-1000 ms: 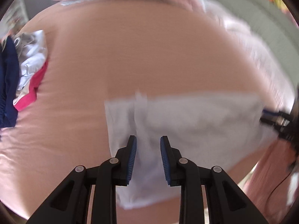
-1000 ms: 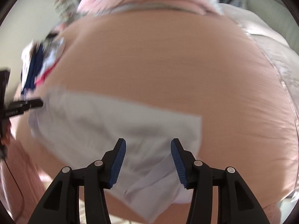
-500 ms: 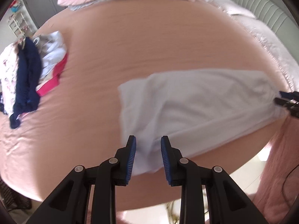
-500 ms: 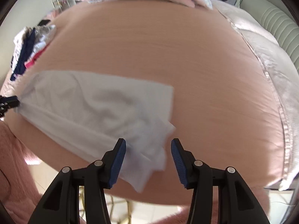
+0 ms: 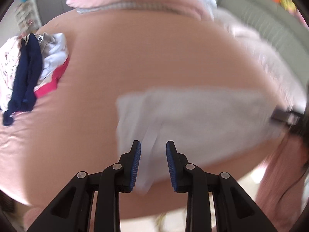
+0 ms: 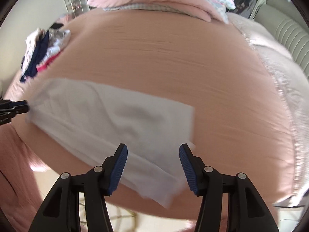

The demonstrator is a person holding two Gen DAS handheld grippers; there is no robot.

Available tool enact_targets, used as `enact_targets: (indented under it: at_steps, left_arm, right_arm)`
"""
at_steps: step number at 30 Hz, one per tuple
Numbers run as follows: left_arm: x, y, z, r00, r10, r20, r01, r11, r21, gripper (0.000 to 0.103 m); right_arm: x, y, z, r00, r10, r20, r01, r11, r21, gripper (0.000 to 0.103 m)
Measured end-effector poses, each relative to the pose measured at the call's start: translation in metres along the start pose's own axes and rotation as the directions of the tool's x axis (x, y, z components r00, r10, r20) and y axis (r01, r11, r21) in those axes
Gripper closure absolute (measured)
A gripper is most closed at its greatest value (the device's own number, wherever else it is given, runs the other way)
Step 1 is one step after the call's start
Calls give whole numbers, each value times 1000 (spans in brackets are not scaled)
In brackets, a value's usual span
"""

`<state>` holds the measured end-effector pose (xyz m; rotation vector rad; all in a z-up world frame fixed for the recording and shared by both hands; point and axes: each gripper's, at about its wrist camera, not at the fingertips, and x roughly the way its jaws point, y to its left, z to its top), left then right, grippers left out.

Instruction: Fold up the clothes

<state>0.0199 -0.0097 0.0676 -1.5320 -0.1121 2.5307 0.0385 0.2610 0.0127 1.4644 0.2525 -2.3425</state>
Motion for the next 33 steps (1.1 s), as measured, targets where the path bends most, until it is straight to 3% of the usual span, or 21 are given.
enact_targets:
  at_steps: [3, 6, 9, 10, 12, 15, 18, 21, 25, 27, 30, 33]
  left_arm:
    - [22, 13, 23, 993, -98, 62, 103, 990, -95, 79]
    - [61, 34, 30, 993, -112, -22, 106, 977, -184, 79]
    - [76, 53, 26, 988, -146, -42, 132, 963, -233, 80]
    - [75, 57, 26, 991, -132, -37, 120, 967, -225, 82]
    - [71, 60, 30, 1000, -17, -19, 13, 987, -157, 82]
    - [62, 68, 35, 988, 150, -25, -152, 979, -137, 82]
    - [44, 68, 41, 995, 89, 34, -81, 979, -186, 83]
    - [26, 30, 31, 994, -18, 104, 26, 997, -73, 82]
    - [39, -6, 18, 992, -118, 34, 117, 993, 26, 82]
    - [50, -15, 8, 993, -114, -21, 115, 991, 72, 82]
    - [55, -21, -7, 995, -78, -66, 88, 984, 154, 83]
    - [40, -29, -22, 997, 0, -73, 22, 957, 291, 82]
  right_arm:
    - [20, -12, 23, 998, -1, 57, -3, 997, 79, 48]
    - [42, -36, 35, 1000, 20, 19, -24, 976, 218, 48]
    - [38, -36, 33, 1000, 23, 20, -27, 972, 233, 48]
    - [37, -35, 32, 1000, 22, 22, -27, 972, 235, 48]
    - [34, -34, 31, 999, 21, 26, -26, 970, 241, 47]
    - [30, -32, 28, 999, 19, 32, -26, 968, 249, 47]
    - [26, -30, 26, 999, 16, 37, -25, 966, 257, 47]
    - [22, -29, 23, 999, 14, 43, -25, 964, 265, 47]
    - [17, 9, 25, 996, 84, 40, -90, 979, 184, 45]
    - [23, 33, 20, 991, 133, -6, -131, 985, 112, 45]
    - [26, 54, 1, 996, 80, -41, -80, 997, -4, 45]
    - [16, 63, -10, 996, 56, -74, -66, 987, -144, 44]
